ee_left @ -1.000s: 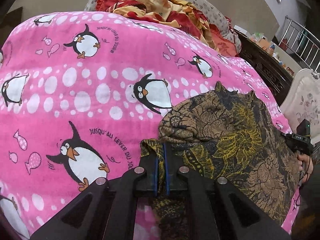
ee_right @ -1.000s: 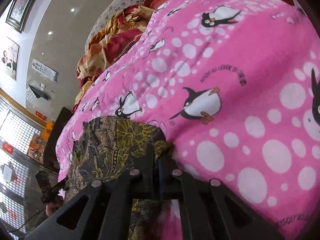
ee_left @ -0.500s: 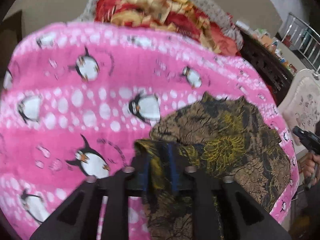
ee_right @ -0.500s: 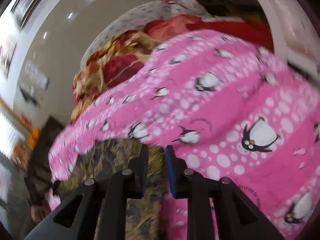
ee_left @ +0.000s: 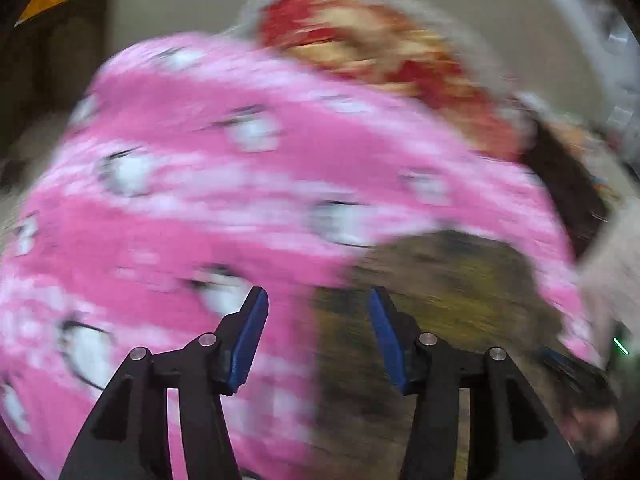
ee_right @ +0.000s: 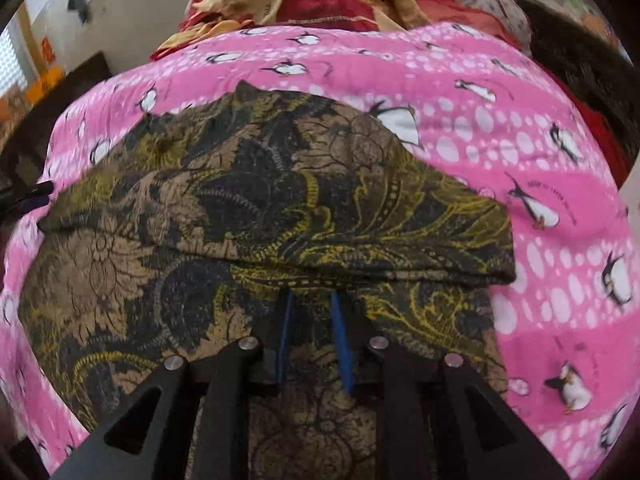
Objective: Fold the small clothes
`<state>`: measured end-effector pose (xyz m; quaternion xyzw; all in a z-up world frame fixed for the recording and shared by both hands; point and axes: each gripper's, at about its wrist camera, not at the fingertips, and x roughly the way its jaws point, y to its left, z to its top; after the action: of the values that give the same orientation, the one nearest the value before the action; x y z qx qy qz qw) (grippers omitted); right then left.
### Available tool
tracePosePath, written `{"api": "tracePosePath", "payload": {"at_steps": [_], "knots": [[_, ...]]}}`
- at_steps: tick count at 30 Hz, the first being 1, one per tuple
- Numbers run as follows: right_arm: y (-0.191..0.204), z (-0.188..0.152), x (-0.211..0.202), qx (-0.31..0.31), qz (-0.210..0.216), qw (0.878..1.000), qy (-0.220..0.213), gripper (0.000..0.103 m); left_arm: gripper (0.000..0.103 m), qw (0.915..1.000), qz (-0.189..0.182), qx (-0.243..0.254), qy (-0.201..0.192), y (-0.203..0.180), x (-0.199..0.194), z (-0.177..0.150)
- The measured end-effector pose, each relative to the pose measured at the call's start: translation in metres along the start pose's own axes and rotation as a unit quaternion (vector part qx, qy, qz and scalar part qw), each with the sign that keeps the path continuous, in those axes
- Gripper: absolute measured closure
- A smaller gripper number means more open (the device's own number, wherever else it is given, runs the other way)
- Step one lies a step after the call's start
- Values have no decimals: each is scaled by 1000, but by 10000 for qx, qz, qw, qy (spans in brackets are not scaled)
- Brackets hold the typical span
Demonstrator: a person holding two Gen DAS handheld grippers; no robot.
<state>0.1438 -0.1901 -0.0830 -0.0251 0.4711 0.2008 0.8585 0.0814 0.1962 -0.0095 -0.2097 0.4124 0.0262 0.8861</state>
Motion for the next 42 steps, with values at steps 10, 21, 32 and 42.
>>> {"api": "tracePosePath", "payload": {"at_steps": [10, 21, 32, 42], "knots": [[0, 18, 12, -43, -86, 9998, 194, 77, 64, 9739, 672, 1965, 915, -111, 73, -48], [-17, 94, 26, 380, -217, 9967, -678, 75, 65, 9990, 344, 250, -124, -85, 89, 35], [-49, 85, 47, 1205, 95, 9883, -931, 48, 63, 9984, 137, -126, -536, -44, 96, 8], [-59, 86, 55, 1451, 423, 9845, -887, 45, 63, 9979, -30, -317, -562, -37, 102, 8]]}}
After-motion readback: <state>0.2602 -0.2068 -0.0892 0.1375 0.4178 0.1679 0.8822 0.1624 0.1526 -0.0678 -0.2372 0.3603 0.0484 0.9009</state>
